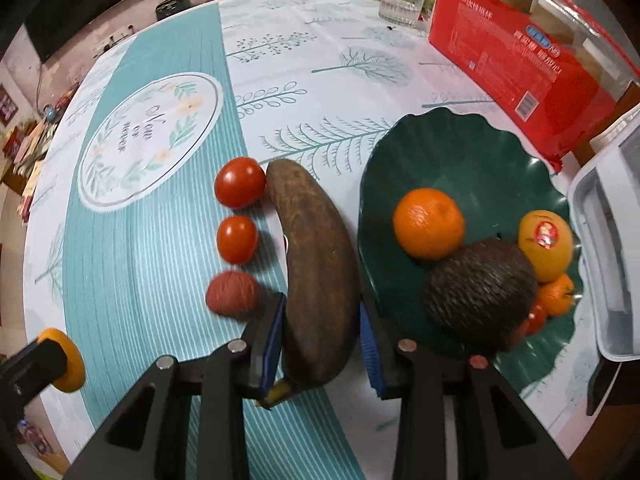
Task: Organize fruits
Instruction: 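Carry the orange and banana over the green plate and open both tools, then withdraw both tools and move toward the lychee and cherry tomatoes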
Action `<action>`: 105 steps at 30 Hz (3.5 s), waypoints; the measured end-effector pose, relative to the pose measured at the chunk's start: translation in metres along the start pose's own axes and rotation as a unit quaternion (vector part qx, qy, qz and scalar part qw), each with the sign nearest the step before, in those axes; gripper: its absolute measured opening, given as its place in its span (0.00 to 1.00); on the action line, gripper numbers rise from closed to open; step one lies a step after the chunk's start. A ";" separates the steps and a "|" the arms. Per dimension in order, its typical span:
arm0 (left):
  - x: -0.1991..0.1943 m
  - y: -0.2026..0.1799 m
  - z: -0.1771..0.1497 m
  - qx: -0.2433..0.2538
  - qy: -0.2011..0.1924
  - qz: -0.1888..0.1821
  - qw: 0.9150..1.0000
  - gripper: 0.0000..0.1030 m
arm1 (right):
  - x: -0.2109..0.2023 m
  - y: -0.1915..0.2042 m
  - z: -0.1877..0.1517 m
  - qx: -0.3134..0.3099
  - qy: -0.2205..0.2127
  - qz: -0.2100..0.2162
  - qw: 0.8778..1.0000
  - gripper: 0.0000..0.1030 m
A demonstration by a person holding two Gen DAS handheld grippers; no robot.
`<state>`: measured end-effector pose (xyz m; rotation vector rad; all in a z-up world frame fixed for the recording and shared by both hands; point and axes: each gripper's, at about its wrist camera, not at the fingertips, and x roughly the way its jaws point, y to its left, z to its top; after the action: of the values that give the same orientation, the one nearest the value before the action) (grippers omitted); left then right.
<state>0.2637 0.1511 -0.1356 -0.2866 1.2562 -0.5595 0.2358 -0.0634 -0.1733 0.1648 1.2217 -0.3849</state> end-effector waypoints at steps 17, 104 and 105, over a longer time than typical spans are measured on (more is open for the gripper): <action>-0.050 -0.037 -0.060 0.040 -0.017 -0.017 0.999 0.29 | -0.067 -0.012 -0.063 -0.098 -0.041 0.017 0.994 0.33; 0.094 -0.199 -0.068 -0.014 -0.008 0.074 0.997 0.62 | -0.023 -0.234 0.046 -0.035 -0.021 0.155 0.987 0.62; 0.091 -0.199 -0.070 -0.015 -0.010 0.075 0.997 0.62 | -0.024 -0.233 0.042 -0.034 -0.017 0.154 0.987 0.62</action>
<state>0.1673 -0.0578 -0.1315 -0.2207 1.2568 -0.4090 0.1788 -0.2877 -0.1181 0.2824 1.1518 -0.0775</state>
